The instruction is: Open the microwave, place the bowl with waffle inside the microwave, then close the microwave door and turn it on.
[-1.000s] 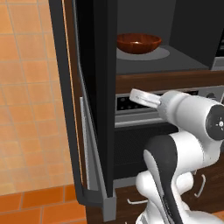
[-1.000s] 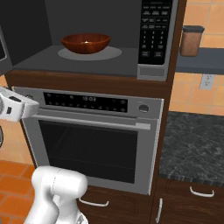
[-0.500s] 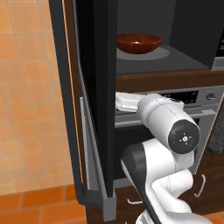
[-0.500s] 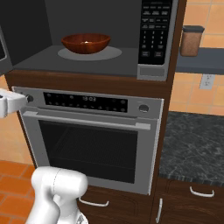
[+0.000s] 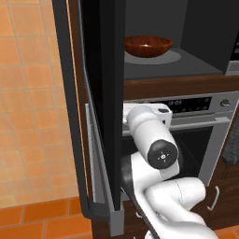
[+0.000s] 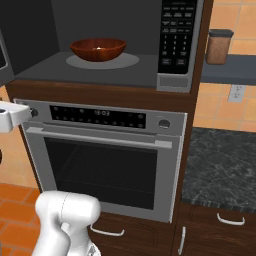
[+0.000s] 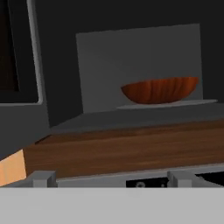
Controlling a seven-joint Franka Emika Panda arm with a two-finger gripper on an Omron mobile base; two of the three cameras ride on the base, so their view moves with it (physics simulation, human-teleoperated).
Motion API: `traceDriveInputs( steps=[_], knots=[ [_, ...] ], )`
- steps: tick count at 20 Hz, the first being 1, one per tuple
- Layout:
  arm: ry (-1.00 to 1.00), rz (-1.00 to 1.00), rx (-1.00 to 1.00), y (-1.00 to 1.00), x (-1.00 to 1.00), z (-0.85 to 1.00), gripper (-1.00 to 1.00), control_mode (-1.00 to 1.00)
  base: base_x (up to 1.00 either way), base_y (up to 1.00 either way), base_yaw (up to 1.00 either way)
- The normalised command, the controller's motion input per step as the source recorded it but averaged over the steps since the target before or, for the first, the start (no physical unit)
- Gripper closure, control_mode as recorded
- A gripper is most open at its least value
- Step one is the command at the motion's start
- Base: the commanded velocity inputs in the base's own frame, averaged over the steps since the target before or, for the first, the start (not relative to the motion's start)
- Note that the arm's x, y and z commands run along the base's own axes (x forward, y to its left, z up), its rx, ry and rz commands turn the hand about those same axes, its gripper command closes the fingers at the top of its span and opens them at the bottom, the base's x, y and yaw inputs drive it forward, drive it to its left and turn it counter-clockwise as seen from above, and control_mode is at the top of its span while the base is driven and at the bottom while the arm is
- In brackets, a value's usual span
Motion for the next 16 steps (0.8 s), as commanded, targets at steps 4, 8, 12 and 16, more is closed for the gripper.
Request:
traceDriveInputs(
  steps=[4,8,12,16],
  knots=[
    [-0.15,-0.03,-0.06,0.17,0.25,-0.30,-1.00,-1.00,0.00,0.00,0.00],
    [-0.15,0.00,-0.03,0.19,0.64,-0.19,-1.00,-1.00,0.00,0.00,0.00],
    [-0.13,0.00,-0.06,0.35,0.48,-0.23,-1.00,-1.00,0.00,0.00,0.00],
    [-0.06,-0.03,-0.09,0.68,0.14,-0.24,-1.00,-1.00,0.00,0.00,0.00]
  ],
)
